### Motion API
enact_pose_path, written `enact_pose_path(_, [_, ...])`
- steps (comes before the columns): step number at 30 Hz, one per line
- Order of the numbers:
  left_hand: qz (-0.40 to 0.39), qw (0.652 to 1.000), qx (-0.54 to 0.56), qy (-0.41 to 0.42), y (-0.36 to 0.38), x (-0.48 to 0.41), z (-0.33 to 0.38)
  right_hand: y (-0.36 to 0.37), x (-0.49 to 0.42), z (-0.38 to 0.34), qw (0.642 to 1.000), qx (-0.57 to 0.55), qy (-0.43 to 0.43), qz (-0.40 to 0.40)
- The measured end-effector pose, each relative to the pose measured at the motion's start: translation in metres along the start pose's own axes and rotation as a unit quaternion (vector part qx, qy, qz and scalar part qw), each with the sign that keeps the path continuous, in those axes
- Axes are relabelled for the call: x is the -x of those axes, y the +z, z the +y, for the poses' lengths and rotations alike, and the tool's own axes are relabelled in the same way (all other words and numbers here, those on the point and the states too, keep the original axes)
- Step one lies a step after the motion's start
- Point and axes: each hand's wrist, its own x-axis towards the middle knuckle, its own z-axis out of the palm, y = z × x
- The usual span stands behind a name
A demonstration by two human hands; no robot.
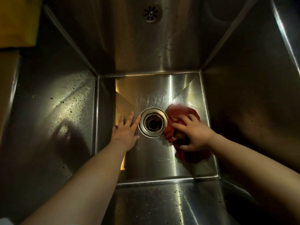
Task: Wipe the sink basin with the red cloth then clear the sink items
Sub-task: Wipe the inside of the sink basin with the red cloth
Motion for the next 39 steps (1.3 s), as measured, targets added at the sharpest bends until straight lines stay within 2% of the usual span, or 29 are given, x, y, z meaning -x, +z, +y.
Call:
enact_pose_path(3, [0.005, 1.0, 0.01, -0.008, -0.001, -0.001, 0.002, 0.006, 0.005, -0.002, 0.999, 0.03, -0.023, -0.006])
enact_pose_path(8, [0.023, 0.998, 0.046, -0.026, -0.006, -0.004, 0.003, 0.004, -0.001, -0.001, 0.997, -0.023, -0.002, 0.071])
enact_pose_path(15, [0.023, 0.998, 0.058, -0.031, -0.01, -0.011, 0.005, -0.015, -0.023, 0.018, 0.974, -0.109, 0.127, 0.15])
enact_pose_path(19, [0.02, 0.998, 0.056, -0.027, -0.009, -0.009, 0.003, -0.022, -0.027, 0.026, 0.976, -0.107, 0.135, 0.131])
enact_pose_path(22, [0.025, 0.998, 0.049, -0.028, -0.01, -0.009, 0.006, -0.017, -0.018, 0.026, 0.987, -0.077, 0.107, 0.09])
enact_pose_path(28, [0.013, 0.998, 0.052, -0.027, -0.004, -0.006, 0.01, 0.005, 0.012, 0.019, 1.0, 0.008, -0.01, 0.014])
enact_pose_path(34, [0.008, 0.999, 0.048, -0.026, -0.003, -0.005, 0.01, 0.018, 0.032, 0.004, 0.992, 0.061, -0.107, -0.035])
enact_pose_path(39, [0.014, 0.998, 0.045, -0.029, -0.003, -0.008, 0.011, 0.025, 0.028, -0.027, 0.979, 0.054, -0.189, -0.059])
